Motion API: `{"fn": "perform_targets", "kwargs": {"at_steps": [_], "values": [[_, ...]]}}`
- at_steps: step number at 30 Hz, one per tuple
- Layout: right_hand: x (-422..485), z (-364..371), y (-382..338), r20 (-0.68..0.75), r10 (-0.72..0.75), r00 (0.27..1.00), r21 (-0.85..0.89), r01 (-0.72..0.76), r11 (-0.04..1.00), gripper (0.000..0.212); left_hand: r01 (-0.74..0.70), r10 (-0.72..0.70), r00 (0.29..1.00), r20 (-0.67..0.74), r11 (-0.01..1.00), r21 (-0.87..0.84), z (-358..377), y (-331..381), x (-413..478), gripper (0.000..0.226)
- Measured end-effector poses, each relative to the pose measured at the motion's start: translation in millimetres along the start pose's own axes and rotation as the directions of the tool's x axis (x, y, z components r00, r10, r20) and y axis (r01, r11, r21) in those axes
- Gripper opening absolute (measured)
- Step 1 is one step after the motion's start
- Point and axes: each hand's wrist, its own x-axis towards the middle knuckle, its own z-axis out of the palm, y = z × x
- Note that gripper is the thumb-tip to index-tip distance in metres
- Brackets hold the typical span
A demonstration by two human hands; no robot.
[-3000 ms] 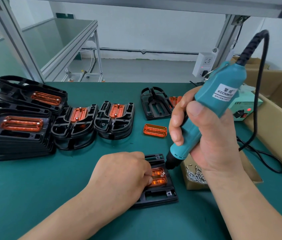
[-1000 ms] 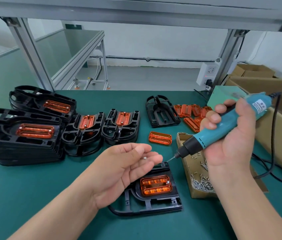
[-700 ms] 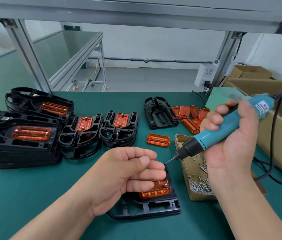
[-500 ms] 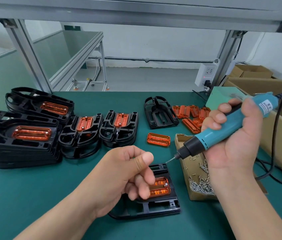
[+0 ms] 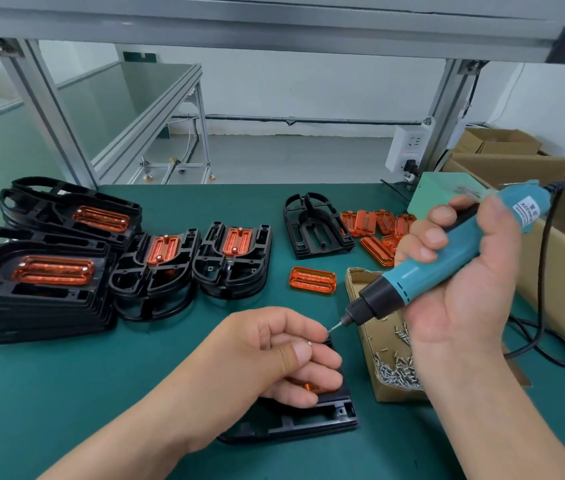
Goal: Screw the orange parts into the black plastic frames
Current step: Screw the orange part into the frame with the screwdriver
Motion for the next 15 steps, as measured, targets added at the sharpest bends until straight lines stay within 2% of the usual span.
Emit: {"fn": "perform_targets", "kwargs": {"at_steps": [6,15], "values": [[-6.8,4.2,5.5,0.028,0.026,0.999,-0.033,-0.026,0.999,0.016,-0.046,0.047,0.999,-0.016,0.995,0.088,3.6,-3.2,0.5,0.020],[-7.7,4.0,6.3,0.017,0.032,0.999,-0.035,-0.031,0.999,0.016,-0.059,0.059,0.998,0.002,0.991,0.117,2.8,-3.7,1.1,0.021]]}}
